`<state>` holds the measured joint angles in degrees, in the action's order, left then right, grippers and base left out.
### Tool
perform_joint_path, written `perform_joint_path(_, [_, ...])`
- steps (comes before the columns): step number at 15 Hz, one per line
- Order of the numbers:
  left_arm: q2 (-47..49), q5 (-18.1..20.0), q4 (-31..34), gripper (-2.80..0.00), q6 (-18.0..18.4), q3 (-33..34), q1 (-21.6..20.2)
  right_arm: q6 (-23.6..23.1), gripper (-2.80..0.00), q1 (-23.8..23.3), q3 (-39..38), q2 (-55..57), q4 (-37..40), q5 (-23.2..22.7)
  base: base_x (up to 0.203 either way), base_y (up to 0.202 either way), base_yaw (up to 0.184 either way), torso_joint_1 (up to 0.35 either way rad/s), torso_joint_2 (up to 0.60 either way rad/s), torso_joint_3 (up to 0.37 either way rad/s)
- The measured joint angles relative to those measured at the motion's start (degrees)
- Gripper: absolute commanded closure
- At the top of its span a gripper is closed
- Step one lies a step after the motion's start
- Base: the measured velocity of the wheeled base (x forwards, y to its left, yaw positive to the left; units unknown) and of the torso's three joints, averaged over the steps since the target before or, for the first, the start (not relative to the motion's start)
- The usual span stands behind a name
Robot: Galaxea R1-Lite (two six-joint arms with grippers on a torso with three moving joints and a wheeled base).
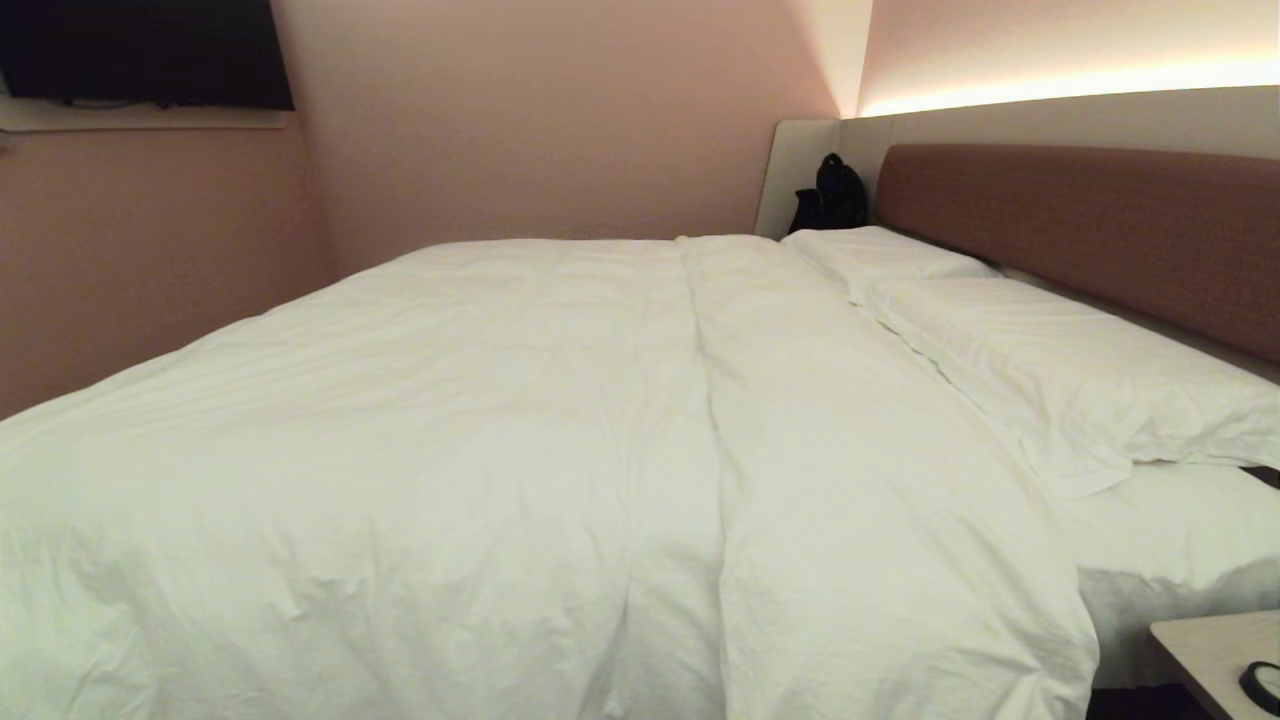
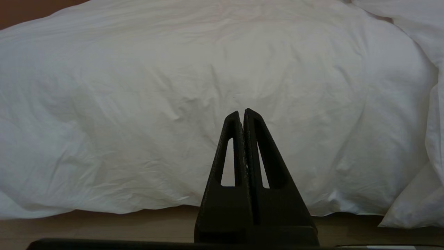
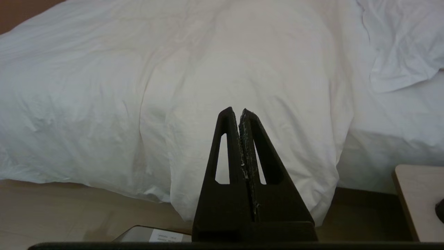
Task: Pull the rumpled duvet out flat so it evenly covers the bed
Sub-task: Flatten the corners of the folded blanket
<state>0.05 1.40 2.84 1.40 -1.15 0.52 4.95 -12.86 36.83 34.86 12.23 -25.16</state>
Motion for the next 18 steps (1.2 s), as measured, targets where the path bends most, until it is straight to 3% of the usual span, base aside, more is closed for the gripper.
perform_joint_path(10, [0.0,0.0,0.0,0.00,0.1,0.0,0.0,0.1,0.00,11.0,0.2,-16.9,0.8,1.2,0.000,0.000,0.000,0.000,0.00,0.000])
perform_joint_path(18, [0.0,0.1,0.0,0.00,0.0,0.0,0.0,-0.5,0.00,13.4,-5.9,-27.3,1.2,9.8,0.000,0.000,0.000,0.000,0.00,0.000])
